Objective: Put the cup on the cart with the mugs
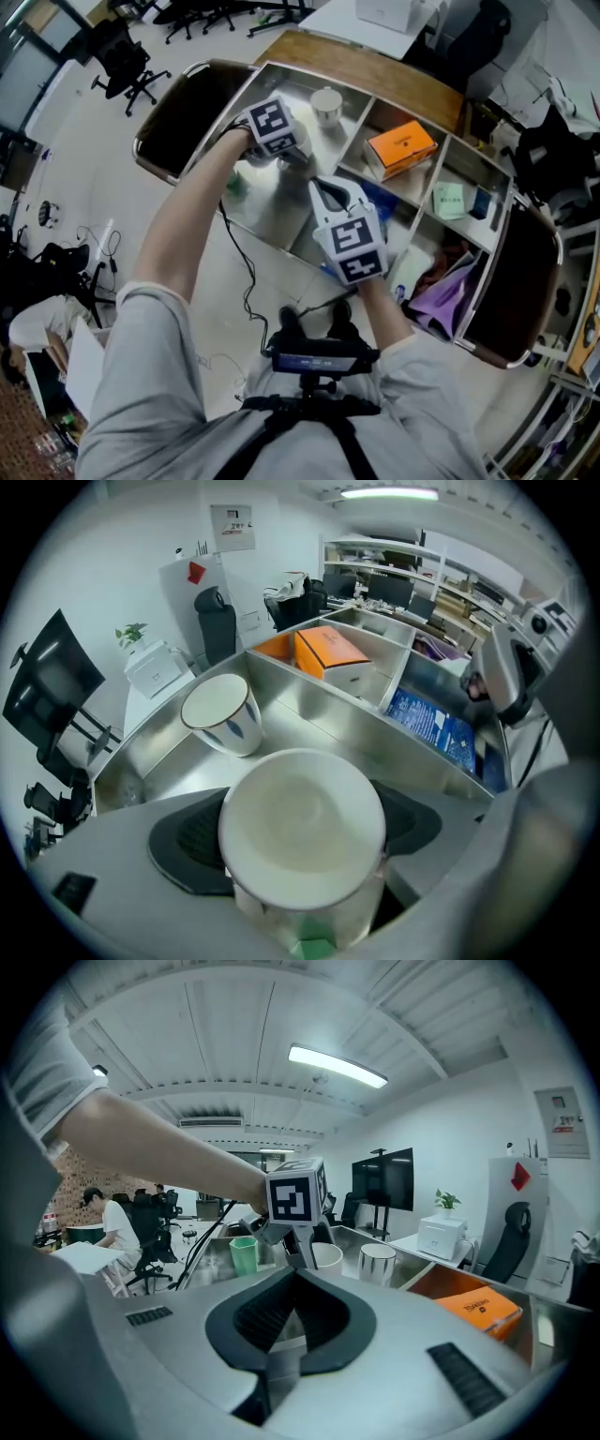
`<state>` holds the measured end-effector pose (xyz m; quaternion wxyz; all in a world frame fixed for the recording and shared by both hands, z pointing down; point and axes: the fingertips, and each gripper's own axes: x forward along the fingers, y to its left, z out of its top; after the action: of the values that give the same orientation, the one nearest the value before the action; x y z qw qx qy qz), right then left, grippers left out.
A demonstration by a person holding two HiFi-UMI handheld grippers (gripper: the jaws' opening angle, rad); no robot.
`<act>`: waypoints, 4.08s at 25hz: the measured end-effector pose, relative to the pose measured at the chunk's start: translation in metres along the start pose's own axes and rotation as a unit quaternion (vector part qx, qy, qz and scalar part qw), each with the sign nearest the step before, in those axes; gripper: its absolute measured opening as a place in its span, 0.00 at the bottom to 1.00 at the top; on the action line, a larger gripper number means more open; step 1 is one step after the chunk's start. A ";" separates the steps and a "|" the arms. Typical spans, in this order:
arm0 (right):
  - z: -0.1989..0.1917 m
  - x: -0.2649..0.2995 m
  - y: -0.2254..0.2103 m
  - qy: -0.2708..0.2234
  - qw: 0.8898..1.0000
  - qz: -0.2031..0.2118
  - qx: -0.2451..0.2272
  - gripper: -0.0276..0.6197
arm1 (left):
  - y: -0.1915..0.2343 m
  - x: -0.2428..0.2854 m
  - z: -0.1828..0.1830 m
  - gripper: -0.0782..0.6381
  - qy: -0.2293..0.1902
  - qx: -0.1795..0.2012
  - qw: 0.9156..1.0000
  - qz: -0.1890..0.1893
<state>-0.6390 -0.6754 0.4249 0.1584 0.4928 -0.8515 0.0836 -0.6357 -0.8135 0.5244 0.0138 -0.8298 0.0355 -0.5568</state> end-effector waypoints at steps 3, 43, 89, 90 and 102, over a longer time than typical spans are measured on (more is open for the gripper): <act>-0.003 0.001 -0.003 0.003 1.000 -0.001 0.002 0.05 | 0.001 0.007 0.001 0.73 -0.001 -0.002 1.000 -0.009; -0.001 0.006 0.006 -0.006 0.999 0.027 0.020 0.05 | 0.005 -0.039 0.006 0.80 -0.059 -0.018 0.997 0.039; -0.089 -0.146 0.148 -0.036 0.987 -0.128 0.089 0.04 | -0.278 -0.202 -0.287 0.11 -0.365 -0.334 0.794 0.354; -0.094 -0.148 0.150 -0.032 0.987 -0.130 0.088 0.04 | -0.282 -0.200 -0.292 0.11 -0.363 -0.337 0.794 0.353; -0.117 -0.154 0.163 -0.009 0.987 -0.142 0.081 0.04 | -0.299 -0.197 -0.311 0.11 -0.373 -0.346 0.788 0.347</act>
<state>-0.6862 -0.4339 0.4821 0.1207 0.6203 -0.7649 0.1247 -0.9844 -0.4953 0.4796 -0.0694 -0.8540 0.5032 -0.1127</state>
